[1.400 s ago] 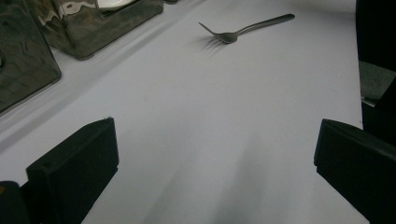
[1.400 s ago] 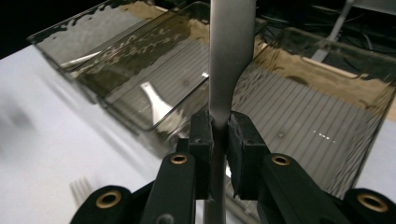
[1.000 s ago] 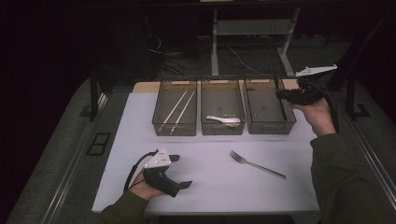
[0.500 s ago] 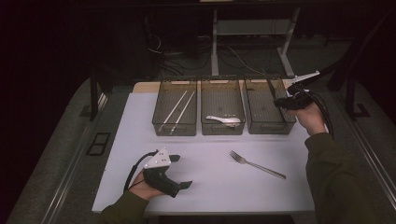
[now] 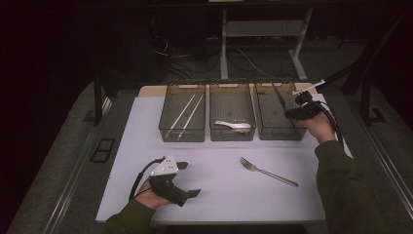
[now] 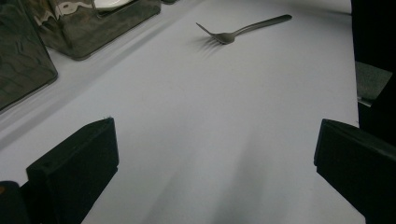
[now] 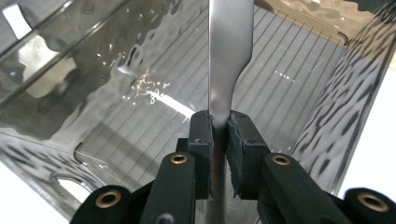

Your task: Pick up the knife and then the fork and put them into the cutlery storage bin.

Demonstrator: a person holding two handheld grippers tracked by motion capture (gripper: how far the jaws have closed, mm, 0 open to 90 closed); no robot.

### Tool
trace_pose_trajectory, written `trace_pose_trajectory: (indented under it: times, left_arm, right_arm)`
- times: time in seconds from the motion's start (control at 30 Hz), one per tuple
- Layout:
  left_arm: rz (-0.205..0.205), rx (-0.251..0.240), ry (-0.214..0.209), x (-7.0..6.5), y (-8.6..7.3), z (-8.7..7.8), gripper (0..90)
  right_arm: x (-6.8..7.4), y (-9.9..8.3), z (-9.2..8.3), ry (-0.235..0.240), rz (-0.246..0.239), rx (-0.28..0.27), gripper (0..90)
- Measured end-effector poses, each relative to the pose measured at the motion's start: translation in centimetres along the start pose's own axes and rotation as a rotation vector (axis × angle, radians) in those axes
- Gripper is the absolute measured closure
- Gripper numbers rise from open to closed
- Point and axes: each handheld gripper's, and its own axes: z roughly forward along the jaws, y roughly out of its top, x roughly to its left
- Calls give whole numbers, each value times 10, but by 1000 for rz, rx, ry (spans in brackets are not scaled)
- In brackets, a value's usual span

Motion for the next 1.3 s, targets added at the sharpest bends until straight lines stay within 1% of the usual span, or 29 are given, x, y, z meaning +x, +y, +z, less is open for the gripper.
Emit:
trace_pose_trajectory:
  times: [0.17, 0.33, 0.4, 0.5, 0.6, 0.67, 0.73, 0.9, 1.0, 1.17, 1.27, 1.3]
  left_arm:
    - [0, 0, -1, 0, 0, -1, 0]
    - [2, 0, -2, 0, 0, -1, 0]
    - [4, -1, -2, 0, 0, -1, 0]
    - [4, -1, -3, 0, 0, -1, 0]
    - [3, 0, -3, 0, 0, -1, 0]
    - [5, 0, -3, 0, 0, -1, 0]
    - [6, 0, -2, 0, 0, -1, 0]
    - [6, 0, -1, 0, 0, -1, 0]
    - [3, 0, 0, -1, 0, -1, 0]
    - [3, 0, 0, -1, 0, -1, 0]
    - [2, 1, 1, -1, 0, -1, 0]
    - [2, 1, 1, -1, 0, -1, 0]
  right_arm:
    - [3, 4, 8, -9, 2, 30, 798]
    - [6, 8, 16, -28, -9, 76, 795]
    - [8, 9, 19, -35, -7, 82, 790]
    - [9, 8, 23, -31, -5, 109, 778]
    - [8, 7, 22, -24, 13, 105, 747]
    - [6, 7, 19, -16, 21, 87, 738]
    - [5, 7, 15, -2, 42, 65, 720]
    - [4, 6, 0, 56, 62, -4, 652]
    - [5, 5, -11, 96, 83, -36, 602]
    - [11, 2, -30, 146, 78, -109, 530]
    - [16, -3, -41, 206, 69, -150, 498]
    - [19, -5, -44, 213, 68, -159, 488]
